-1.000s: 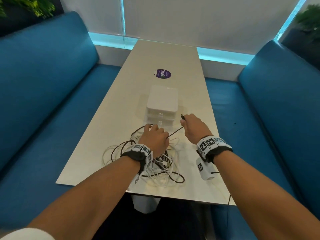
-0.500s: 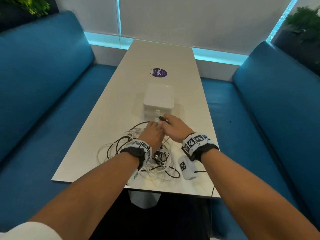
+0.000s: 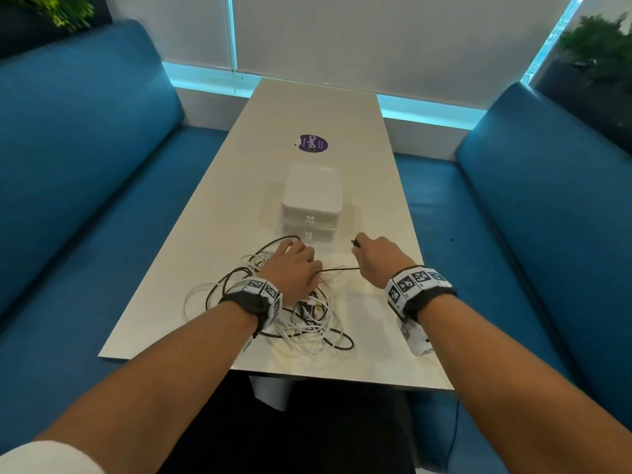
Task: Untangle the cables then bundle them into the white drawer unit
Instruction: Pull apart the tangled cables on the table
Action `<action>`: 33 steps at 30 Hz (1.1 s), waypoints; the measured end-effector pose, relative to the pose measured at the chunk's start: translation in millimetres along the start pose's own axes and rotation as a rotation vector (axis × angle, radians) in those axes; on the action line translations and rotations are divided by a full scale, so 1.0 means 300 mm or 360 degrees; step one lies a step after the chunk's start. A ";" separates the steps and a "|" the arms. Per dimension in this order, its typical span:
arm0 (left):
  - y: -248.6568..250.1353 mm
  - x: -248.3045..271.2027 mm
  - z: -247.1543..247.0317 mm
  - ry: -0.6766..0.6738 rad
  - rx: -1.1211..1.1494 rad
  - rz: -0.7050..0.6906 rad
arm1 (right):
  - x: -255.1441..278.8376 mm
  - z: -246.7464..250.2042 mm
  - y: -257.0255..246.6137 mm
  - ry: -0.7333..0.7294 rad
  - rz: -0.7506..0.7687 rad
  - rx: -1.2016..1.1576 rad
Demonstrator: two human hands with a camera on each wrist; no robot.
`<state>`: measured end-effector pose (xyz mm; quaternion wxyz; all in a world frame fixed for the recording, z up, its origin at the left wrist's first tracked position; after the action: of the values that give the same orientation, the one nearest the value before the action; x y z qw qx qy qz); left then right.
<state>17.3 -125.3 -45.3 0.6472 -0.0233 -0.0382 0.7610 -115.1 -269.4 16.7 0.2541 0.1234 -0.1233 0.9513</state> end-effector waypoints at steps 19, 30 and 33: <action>0.003 -0.006 0.021 -0.0146 -0.0034 0.0170 | -0.060 -0.057 -0.142 -0.0272 0.0046 -0.0358; -0.020 0.014 -0.008 -0.0237 -0.0005 0.0225 | 0.001 -0.001 0.008 0.0013 -0.0300 -0.0340; -0.008 0.004 0.000 -0.0343 -0.0082 0.0261 | -0.010 0.007 -0.052 0.0089 -0.0209 -0.0484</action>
<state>19.4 -123.8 -45.2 0.5741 0.0388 -0.1250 0.8082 -104.1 -258.3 20.5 0.3349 0.0650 -0.2505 0.9060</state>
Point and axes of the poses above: each hand's wrist, its own x-axis away from the middle knuckle, its own z-axis out of the back of the hand, y = z × x, the point moved 2 cm from there along -x, towards the middle knuckle, and after that the axes turned 13 degrees about -y, right-handed, at the moved point
